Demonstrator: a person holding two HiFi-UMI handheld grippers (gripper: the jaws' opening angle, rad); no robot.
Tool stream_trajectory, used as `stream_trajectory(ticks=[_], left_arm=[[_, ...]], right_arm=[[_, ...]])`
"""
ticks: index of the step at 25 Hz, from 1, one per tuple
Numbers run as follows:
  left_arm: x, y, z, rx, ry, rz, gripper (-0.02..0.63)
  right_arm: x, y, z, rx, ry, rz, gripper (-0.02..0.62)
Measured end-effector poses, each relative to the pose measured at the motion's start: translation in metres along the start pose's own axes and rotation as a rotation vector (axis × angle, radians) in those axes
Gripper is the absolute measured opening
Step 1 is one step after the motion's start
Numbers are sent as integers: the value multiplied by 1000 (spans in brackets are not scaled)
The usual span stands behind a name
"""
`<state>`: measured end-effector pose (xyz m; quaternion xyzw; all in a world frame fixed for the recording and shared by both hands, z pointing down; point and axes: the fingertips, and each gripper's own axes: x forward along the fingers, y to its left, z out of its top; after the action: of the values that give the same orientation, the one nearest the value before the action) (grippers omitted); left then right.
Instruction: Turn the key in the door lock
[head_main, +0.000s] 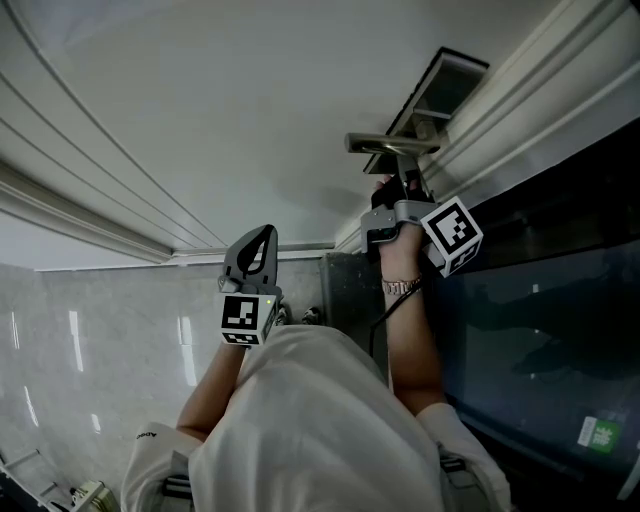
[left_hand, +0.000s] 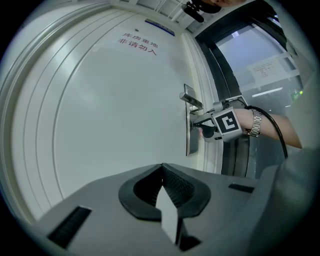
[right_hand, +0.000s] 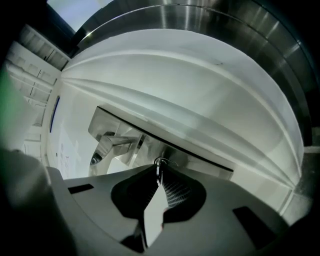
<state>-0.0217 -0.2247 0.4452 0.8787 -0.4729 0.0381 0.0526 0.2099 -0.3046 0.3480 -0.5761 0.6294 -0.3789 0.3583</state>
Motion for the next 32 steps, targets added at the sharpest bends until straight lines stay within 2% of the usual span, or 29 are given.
stream_trajectory(ticks=[5, 8, 10, 16, 24, 27, 32], left_arm=[[-1, -2, 1, 8, 4, 1, 8], [-2, 0, 1, 12, 8, 6, 8], [-3, 0, 0, 15, 11, 7, 8], [-2, -2, -2, 21, 15, -2, 8], [2, -12, 0, 25, 12, -30, 8], [2, -13, -1, 24, 15, -32, 8], [1, -13, -2, 23, 18, -29, 8]], right_arm=[[-3, -5, 2, -177, -24, -80, 71], [-7, -4, -4, -229, -5, -81, 72], [-12, 1, -8, -318, 2, -68, 78], [-22, 15, -17, -735, 42, -57, 163], [-21, 7, -16, -1251, 135, -117, 183], [-19, 8, -17, -1494, 166, -142, 184], [-18, 13, -13, -1896, 156, -186, 184]])
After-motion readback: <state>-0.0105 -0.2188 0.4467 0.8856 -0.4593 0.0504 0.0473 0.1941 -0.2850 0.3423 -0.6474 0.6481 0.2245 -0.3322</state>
